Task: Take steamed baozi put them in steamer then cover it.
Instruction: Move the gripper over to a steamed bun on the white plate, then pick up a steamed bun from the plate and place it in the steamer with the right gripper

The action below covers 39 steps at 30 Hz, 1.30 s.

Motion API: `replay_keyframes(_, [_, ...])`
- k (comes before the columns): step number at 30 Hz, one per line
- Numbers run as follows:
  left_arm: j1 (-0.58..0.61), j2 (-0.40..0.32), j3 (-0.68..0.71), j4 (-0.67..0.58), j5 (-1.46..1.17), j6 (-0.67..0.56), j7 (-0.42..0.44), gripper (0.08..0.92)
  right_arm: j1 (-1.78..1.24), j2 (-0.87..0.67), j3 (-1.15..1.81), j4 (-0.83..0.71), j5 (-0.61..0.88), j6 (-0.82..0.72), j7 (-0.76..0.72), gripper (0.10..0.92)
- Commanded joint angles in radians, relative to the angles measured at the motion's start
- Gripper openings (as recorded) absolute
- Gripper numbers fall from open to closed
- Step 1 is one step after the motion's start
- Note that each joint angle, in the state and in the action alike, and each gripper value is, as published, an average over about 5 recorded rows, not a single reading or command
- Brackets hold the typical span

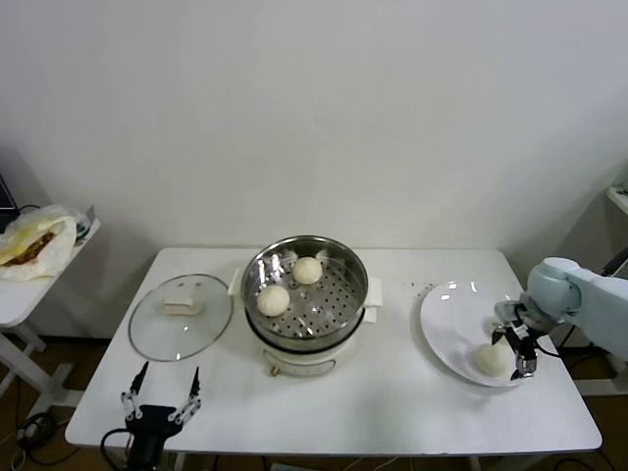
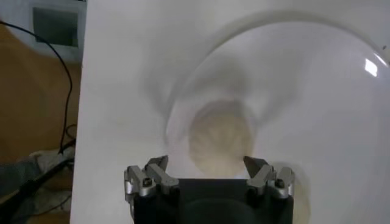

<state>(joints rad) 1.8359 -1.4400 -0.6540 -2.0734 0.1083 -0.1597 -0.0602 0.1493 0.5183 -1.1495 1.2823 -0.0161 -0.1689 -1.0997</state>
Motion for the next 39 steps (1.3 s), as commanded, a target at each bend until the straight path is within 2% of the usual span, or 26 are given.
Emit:
replay_keyframes(1, [0.001,0.001,0.001,0.003,0.005,-0.001,0.001,0.823,-0.086,0.048,0.088,-0.067,-0.036,0.009,0.004,0.823])
replay_keyframes(18, [0.0,-0.002,0.0,0.015,0.015,-0.005,0.0,0.823,-0.081,0.087,0.075,-0.111,-0.065,0.037,-0.014,0.821])
replay_keyframes(21, [0.001,-0.003,0.001,0.013,0.017,-0.005,0.0,0.823,-0.082,0.092,0.08,-0.116,-0.071,0.04,-0.016,0.791])
replay_keyframes(26, [0.0,-0.005,0.002,0.012,0.021,-0.003,0.0,0.823,-0.077,0.095,0.077,-0.114,-0.068,0.041,-0.02,0.698])
replay_keyframes(30, [0.0,-0.005,0.0,0.011,0.021,-0.002,0.0,0.823,-0.043,0.095,0.059,-0.112,-0.048,0.058,-0.023,0.674])
replay_keyframes(33, [0.003,-0.002,-0.004,0.011,0.019,-0.004,0.0,0.823,0.051,0.101,-0.003,-0.109,-0.017,0.115,-0.033,0.671])
replay_keyframes(39, [0.01,-0.001,-0.002,0.009,0.021,-0.006,0.0,0.823,0.437,0.194,-0.259,-0.087,0.058,0.331,-0.081,0.67])
